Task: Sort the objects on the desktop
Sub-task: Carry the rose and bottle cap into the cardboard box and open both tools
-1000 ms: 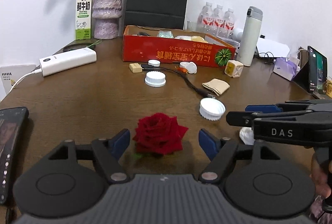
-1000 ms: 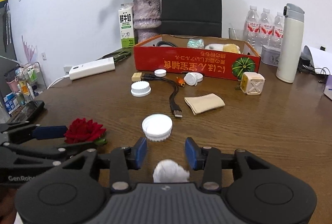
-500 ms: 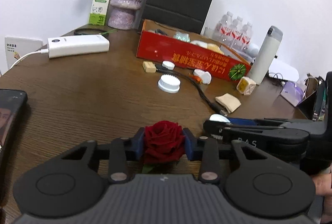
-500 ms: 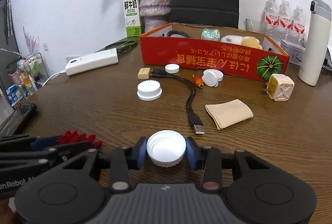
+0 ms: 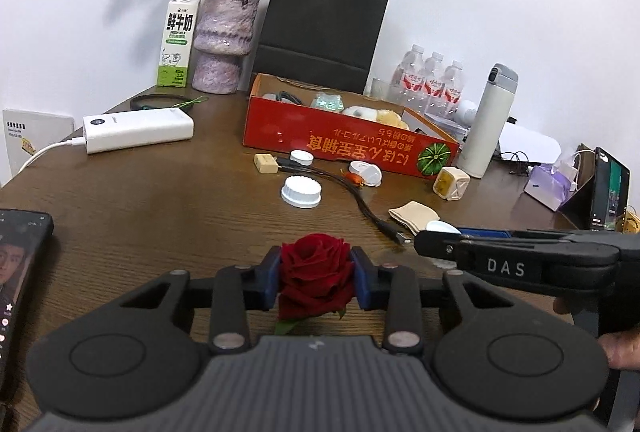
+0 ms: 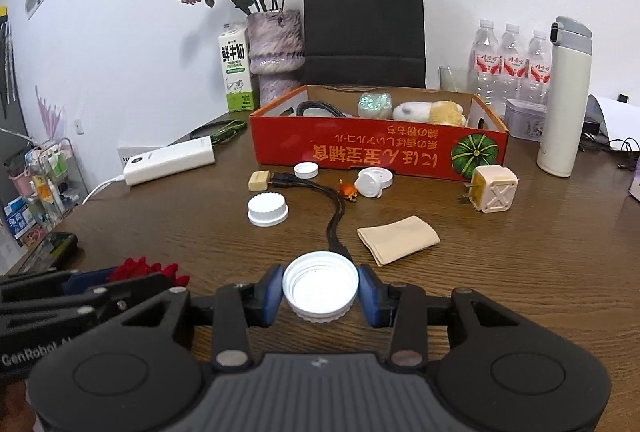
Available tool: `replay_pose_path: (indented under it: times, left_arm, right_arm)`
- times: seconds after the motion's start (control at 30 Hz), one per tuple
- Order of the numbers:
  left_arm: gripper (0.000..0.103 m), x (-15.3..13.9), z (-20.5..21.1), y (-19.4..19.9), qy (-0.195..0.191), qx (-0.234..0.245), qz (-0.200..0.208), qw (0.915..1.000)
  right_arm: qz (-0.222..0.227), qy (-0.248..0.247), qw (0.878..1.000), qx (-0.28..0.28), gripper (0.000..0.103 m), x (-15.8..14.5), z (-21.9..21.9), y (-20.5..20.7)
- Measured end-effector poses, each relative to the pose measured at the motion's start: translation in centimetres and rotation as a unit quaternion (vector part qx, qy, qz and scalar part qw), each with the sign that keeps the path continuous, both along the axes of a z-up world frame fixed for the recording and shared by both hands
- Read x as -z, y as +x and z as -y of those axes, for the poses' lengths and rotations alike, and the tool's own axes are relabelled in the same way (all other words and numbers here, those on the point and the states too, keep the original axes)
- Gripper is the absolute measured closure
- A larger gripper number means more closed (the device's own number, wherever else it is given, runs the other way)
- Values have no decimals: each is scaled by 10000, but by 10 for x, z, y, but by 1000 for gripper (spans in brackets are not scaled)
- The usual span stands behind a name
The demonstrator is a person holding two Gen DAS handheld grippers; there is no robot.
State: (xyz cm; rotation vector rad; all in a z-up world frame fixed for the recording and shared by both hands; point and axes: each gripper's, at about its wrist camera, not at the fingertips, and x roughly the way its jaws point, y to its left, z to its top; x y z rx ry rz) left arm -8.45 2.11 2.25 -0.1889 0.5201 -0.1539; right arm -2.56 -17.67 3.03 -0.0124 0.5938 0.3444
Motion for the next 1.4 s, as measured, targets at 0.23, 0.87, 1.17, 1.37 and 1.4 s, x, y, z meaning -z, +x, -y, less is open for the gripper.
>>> replay_pose_path:
  times: [0.23,0.87,1.17,1.37,1.4]
  left_arm:
    - [67,-3,1,7,79,14,40,10000]
    - [67,-105,-5,335,519,731,-628,9940]
    - [51,-54,-14,468,686,476,-1336,9875]
    - [15,-94,-42,429,869,622,-889,9903]
    - [15,-103,-45,420,851,620,-926,9901]
  right_arm:
    - [-55,74,10000,-14,64,3,2,5]
    - [26,683,9975,-162,64,-89,-1,238]
    - [-1767,883,9798,303,63,-14,-26,406]
    - [-1381,501,9890,199,38,-30,-31,399]
    - [-1341,460,9898,158,38,-37,-31,399]
